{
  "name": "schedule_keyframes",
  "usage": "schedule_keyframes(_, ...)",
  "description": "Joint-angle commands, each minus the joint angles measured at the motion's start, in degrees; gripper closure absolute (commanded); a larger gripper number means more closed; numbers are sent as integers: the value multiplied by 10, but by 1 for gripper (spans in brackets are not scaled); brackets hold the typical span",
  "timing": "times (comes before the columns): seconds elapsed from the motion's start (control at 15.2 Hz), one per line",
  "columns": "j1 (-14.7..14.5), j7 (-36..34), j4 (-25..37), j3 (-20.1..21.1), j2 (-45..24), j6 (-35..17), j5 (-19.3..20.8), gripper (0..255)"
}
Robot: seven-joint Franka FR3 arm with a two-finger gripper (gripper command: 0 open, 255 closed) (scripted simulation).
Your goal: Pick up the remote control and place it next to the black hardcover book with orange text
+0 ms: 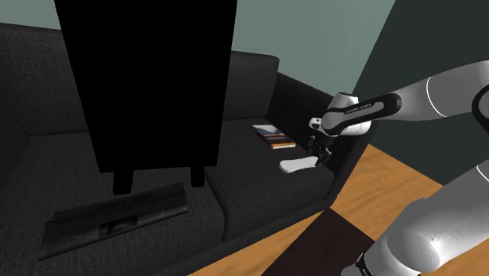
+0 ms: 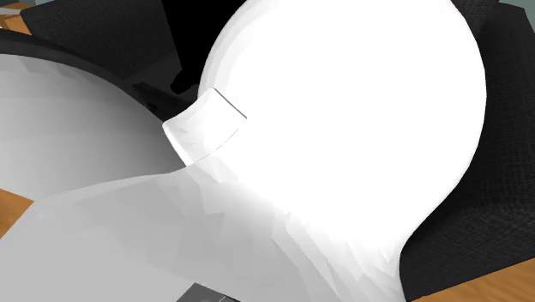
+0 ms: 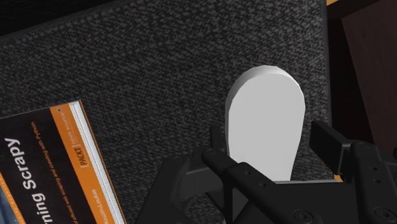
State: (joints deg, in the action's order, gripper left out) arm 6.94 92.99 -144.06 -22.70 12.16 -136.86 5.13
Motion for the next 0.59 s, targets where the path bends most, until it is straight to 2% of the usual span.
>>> schedule_keyframes(0.0, -1, 0, -1, 0, -2, -3, -1, 255)
schedule_keyframes(0.33, -1, 0, -1, 0, -2, -3, -1, 255)
schedule_keyframes(0.4, -1, 0, -1, 0, -2, -3, -1, 0)
schedule_keyframes(0.53, -1, 0, -1, 0, -2, -3, -1, 0)
